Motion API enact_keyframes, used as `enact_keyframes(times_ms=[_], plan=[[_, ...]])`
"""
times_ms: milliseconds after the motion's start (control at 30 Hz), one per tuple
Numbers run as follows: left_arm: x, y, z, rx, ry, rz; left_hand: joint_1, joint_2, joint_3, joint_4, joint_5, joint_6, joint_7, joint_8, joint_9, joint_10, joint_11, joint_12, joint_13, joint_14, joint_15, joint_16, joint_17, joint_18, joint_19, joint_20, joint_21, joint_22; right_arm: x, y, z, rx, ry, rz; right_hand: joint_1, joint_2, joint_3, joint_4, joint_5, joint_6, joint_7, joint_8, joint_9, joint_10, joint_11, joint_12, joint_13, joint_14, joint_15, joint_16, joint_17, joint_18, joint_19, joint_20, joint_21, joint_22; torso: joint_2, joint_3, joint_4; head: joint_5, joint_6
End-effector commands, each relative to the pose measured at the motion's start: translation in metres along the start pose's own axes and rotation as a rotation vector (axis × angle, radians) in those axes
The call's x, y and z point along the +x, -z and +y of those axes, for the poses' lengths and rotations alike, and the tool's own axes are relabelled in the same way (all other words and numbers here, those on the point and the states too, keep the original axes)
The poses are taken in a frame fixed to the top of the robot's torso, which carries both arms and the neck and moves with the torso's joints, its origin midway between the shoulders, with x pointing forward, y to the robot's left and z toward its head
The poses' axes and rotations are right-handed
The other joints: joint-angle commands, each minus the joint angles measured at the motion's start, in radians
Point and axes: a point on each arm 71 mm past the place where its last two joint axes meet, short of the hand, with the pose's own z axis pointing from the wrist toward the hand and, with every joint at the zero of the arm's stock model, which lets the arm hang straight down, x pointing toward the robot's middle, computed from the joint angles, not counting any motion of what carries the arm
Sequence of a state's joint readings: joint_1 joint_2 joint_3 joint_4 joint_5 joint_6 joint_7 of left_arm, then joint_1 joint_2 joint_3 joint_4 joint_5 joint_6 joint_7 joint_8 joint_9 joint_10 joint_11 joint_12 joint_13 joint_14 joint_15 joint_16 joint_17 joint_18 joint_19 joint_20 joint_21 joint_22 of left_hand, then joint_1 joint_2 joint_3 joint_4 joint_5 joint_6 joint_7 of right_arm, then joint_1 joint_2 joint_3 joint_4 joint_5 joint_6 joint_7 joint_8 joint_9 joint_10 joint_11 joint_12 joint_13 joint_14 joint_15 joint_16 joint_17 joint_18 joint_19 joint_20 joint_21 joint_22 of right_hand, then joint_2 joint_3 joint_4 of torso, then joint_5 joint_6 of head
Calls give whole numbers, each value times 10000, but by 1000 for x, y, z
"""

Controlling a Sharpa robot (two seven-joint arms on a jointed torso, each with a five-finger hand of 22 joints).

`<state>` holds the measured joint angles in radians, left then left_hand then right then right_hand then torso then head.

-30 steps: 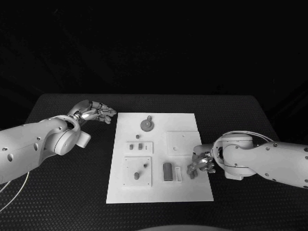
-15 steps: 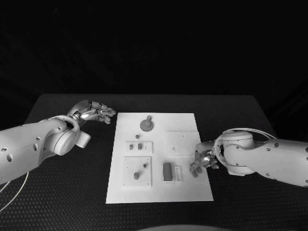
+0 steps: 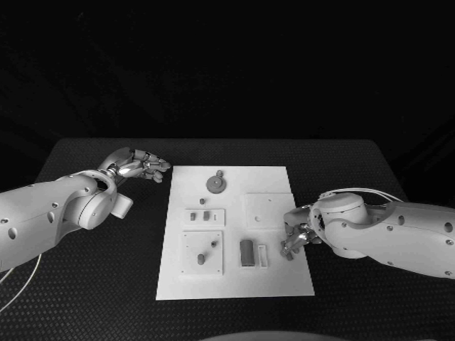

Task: Assemble the parts on the task board

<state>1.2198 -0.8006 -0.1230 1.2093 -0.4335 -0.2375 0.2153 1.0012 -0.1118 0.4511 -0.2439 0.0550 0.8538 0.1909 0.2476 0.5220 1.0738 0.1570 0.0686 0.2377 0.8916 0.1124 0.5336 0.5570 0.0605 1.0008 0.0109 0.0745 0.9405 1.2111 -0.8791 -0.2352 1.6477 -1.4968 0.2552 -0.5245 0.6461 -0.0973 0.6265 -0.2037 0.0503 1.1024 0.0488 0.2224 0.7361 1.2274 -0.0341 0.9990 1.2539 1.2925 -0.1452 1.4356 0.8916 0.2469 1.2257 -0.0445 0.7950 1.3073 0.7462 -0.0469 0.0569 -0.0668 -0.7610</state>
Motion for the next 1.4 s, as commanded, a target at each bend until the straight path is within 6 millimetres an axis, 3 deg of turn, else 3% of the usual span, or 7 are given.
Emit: enact_keyframes(times_ms=[33,200,533,700,1400], plan=[[1,0,-2,99,73,92,-65,-16,-20,9,-44,-27,-46,61,-15,4,-14,12,-16,82,2,-49,15,117,-75,25,-30,-15,8,-2,-3,388,545,381,264,160,-26,-270,0,-375,302,-253,-37,-73,18,-56,-4,-48,69,-72,-11,149,-15,-17,-25,186,3,-1,1,-15,-19],[1,0,-2,97,74,92,-68,-22,-22,8,-46,-27,-46,62,-16,3,-14,12,-17,82,2,-52,19,117,-75,25,-30,-15,8,-2,-2,342,471,460,741,640,-69,-869,-1,-387,316,-259,-45,-71,33,-48,-1,-42,86,-75,-10,149,-20,3,-10,196,-1,-1,0,-34,-30],[1,0,-2,100,73,86,-68,-28,-24,6,-46,-29,-46,62,-17,3,-14,11,-17,83,2,-57,25,118,-76,25,-30,-15,8,-3,-3,301,82,410,2506,1024,-222,-924,4,-451,333,-270,-46,-98,49,-25,17,-77,105,-63,14,149,-160,23,68,222,-3,1,1,-36,-50],[1,0,-2,102,72,81,-68,-29,-25,6,-46,-29,-46,63,-18,2,-14,11,-18,83,1,-60,29,118,-76,25,-30,-15,7,-3,-5,247,-492,260,2854,1181,-337,-927,2,-428,323,-249,-35,-82,45,-11,20,-87,105,-49,24,149,-201,58,107,221,-1,2,-2,-41,-40],[2,0,-2,100,73,89,-67,-35,-26,3,-46,-29,-47,67,-20,4,-14,11,-19,87,1,-72,46,119,-76,24,-29,-15,-3,10,-15,-114,-4320,134,2943,1224,-595,-916,0,-252,269,-149,3,77,-5,112,56,-34,67,28,128,149,-176,89,187,211,1,-1,-7,-44,-65]])
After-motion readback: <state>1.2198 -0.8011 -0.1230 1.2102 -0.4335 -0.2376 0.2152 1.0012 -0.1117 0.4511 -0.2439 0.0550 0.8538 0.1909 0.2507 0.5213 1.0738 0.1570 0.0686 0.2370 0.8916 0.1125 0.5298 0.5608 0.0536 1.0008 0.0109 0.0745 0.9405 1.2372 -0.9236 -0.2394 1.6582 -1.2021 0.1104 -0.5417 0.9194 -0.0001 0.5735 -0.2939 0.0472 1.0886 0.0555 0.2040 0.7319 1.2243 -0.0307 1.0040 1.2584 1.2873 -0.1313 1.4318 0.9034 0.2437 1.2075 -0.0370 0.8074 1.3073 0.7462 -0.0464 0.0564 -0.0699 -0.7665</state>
